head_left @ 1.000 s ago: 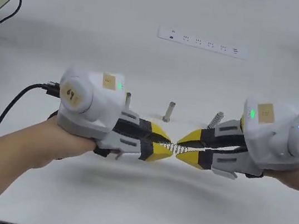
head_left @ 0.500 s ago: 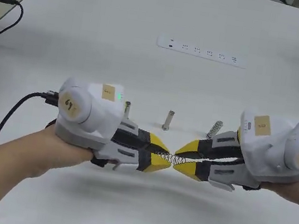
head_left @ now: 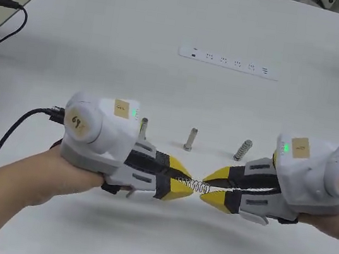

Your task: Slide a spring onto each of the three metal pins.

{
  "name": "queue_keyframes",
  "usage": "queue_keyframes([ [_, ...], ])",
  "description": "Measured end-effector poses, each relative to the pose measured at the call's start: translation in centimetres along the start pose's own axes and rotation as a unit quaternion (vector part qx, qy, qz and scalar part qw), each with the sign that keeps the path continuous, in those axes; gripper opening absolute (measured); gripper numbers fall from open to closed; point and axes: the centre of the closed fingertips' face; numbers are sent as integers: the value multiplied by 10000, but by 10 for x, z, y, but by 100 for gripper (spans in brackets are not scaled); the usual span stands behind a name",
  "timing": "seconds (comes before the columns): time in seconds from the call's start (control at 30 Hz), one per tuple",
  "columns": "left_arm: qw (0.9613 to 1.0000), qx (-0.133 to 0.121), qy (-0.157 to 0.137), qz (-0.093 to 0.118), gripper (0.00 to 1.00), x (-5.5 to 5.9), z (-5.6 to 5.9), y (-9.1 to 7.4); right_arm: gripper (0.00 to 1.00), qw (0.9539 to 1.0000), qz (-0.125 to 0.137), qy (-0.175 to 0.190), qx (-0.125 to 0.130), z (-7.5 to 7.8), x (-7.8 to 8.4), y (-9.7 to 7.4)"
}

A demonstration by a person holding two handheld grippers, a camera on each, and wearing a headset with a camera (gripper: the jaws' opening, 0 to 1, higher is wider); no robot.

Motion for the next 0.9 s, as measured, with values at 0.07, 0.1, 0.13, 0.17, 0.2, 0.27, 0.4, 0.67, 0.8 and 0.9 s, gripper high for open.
queue_keyframes([
  [0.07, 10000, 0, -31, 18, 2, -1, 0, 0, 7, 10000, 24, -26, -13, -2, -1, 0],
  [0.1, 10000, 39, -44, -6, 2, 0, 1, 0, 7, 10000, 10, -80, 36, 0, 0, -1],
  [0.13, 10000, 16, -17, 5, 2, 0, 1, 0, 6, 10000, 19, -55, -1, -2, 0, -1],
  [0.17, 10000, 46, -23, 4, 2, 0, 2, 0, 6, 10000, 14, -19, -35, -2, 0, -1],
  [0.2, 10000, 46, -16, 3, 2, 0, 2, 0, 6, 10000, 11, -27, -36, -2, 0, -1],
  [0.27, 10000, 30, -39, 25, 2, 0, 2, 0, 6, 10000, 9, -71, -10, -2, 0, -2],
  [0.4, 10000, 23, -64, 46, 2, -1, 1, -1, 6, 9999, 18, -108, 12, -1, -2, -3],
  [0.67, 9998, -25, -171, 11, 2, 4, 0, -3, 6, 9998, 48, -191, 81, 1, -7, -1],
  [0.8, 9998, -42, -208, 3, 2, 6, 0, -3, 6, 9998, 94, -179, 89, 1, -13, -2],
  [0.9, 9998, -49, -207, -1, 2, 6, 0, -3, 6, 9996, 124, -220, 98, 1, -17, -4],
])
Point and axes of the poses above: the centre of the closed fingertips' face, and the gripper's own axes: y roughly forward along the fingers, z roughly to its right, x roughly out of its underside, and after that the axes turned 10 degrees about y, right-handed
